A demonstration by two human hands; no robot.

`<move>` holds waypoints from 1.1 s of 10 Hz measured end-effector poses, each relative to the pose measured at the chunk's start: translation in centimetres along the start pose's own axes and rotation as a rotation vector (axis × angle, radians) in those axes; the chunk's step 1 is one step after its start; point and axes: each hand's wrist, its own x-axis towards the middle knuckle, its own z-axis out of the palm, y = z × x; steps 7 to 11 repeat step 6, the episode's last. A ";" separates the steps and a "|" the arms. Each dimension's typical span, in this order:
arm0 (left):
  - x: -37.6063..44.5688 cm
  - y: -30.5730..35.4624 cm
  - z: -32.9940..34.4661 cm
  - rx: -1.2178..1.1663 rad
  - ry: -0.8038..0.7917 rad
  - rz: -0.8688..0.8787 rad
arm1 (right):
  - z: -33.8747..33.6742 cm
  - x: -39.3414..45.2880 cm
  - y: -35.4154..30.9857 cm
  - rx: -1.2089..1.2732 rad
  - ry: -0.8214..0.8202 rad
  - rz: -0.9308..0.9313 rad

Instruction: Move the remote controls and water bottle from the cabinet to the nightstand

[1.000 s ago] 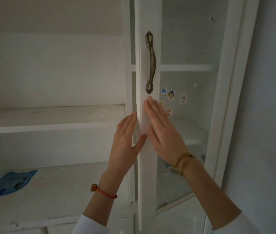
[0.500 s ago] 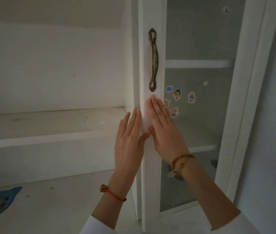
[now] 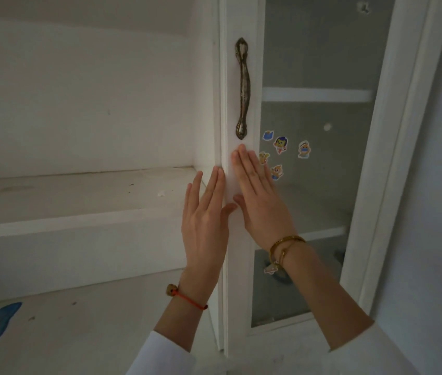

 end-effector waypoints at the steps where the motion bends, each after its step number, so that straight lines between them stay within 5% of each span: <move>1: 0.0 0.0 -0.2 -0.004 -0.021 0.002 | -0.1 0.0 -0.2 0.002 -0.001 0.006; 5: -0.3 -2.0 -5.9 -0.033 -0.272 0.025 | -2.7 -1.8 -1.0 0.062 0.043 0.033; 11: -0.9 -2.8 -8.3 -0.012 -0.292 0.036 | -3.0 -3.1 -1.9 0.106 0.001 0.087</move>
